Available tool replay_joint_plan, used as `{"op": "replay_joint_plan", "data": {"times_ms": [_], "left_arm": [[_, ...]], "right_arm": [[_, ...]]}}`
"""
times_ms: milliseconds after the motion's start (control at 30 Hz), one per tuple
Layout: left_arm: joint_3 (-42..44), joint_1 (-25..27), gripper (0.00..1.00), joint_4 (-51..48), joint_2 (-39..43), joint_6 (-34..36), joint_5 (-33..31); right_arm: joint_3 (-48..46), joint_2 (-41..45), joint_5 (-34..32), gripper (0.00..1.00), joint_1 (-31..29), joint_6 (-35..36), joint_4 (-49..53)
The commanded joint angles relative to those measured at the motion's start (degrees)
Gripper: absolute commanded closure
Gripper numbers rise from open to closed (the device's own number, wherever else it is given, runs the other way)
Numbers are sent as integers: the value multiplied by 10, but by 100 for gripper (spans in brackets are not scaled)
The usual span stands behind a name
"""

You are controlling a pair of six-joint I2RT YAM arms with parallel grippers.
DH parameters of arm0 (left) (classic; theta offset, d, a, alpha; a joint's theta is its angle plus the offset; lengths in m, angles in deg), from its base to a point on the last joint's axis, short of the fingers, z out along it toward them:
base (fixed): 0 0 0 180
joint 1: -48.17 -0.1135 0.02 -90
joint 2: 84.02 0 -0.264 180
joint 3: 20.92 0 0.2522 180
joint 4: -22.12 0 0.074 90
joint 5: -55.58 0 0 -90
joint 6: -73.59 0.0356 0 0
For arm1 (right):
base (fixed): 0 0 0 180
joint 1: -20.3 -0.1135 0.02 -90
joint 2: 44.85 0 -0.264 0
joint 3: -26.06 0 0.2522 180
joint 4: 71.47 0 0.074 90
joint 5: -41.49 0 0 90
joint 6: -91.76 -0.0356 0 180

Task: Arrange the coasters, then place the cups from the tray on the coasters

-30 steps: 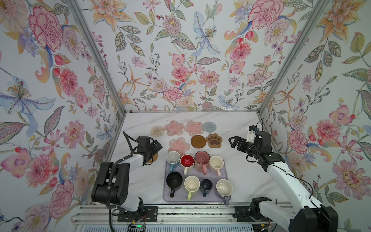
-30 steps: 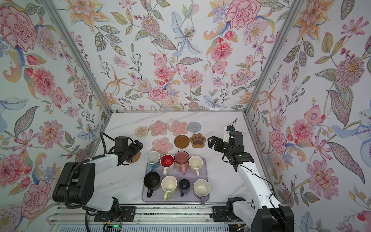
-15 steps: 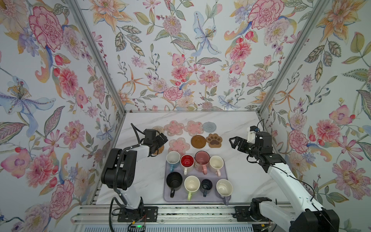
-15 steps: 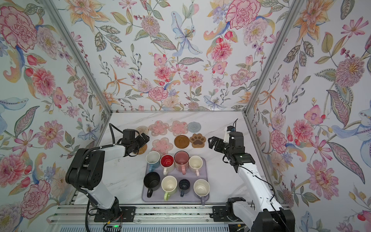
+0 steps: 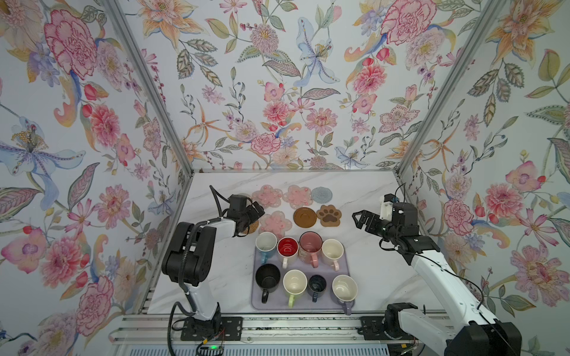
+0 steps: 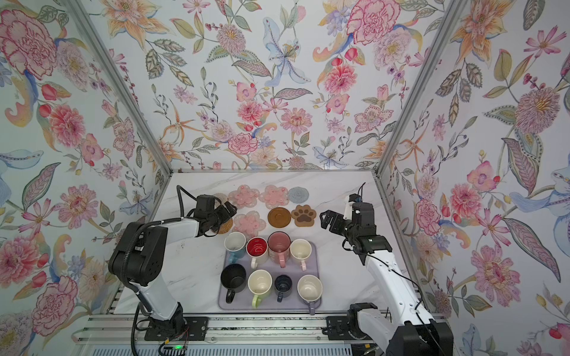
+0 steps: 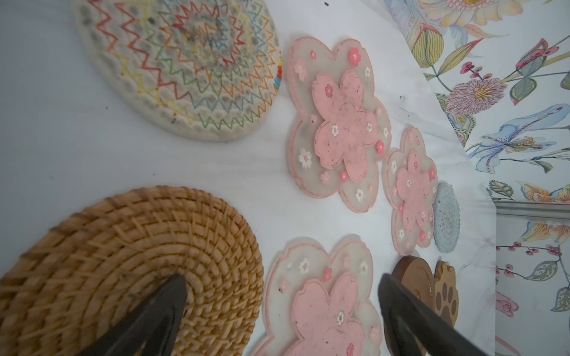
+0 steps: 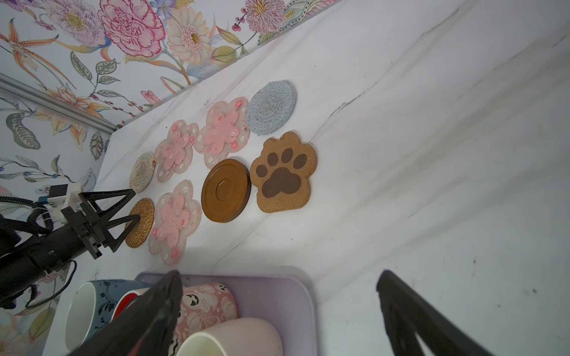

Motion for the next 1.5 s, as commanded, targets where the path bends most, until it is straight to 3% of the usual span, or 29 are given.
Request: {"op": "replay_joint_plan", "data": {"times_ms": [0, 267, 467, 633, 767, 933, 1133, 1300, 1467], "left_arm": [[-12, 6, 1, -45, -21, -3, 6], [-29, 6, 1, -45, -31, 5, 12], [-51, 6, 1, -81, 21, 49, -10], [-86, 5, 1, -151, 125, 121, -61], [-70, 5, 1, -189, 258, 187, -102], [32, 4, 1, -209, 424, 252, -139], [158, 2, 1, -236, 597, 255, -160], [191, 2, 1, -250, 663, 249, -187], [197, 2, 1, -232, 660, 247, -172]], "right_arm": [[8, 11, -9, 1, -1, 8, 8], [4, 15, -11, 1, 1, 8, 10], [5, 17, -13, 1, 2, 13, 12], [8, 17, -29, 1, 3, 16, 17], [-1, 28, -45, 1, 3, 16, 11], [-6, 31, -43, 1, 2, 9, 6], [-1, 22, -40, 1, -2, 5, 18], [1, 24, -42, 1, -11, 4, 33], [2, 34, -54, 1, -26, 1, 64]]}}
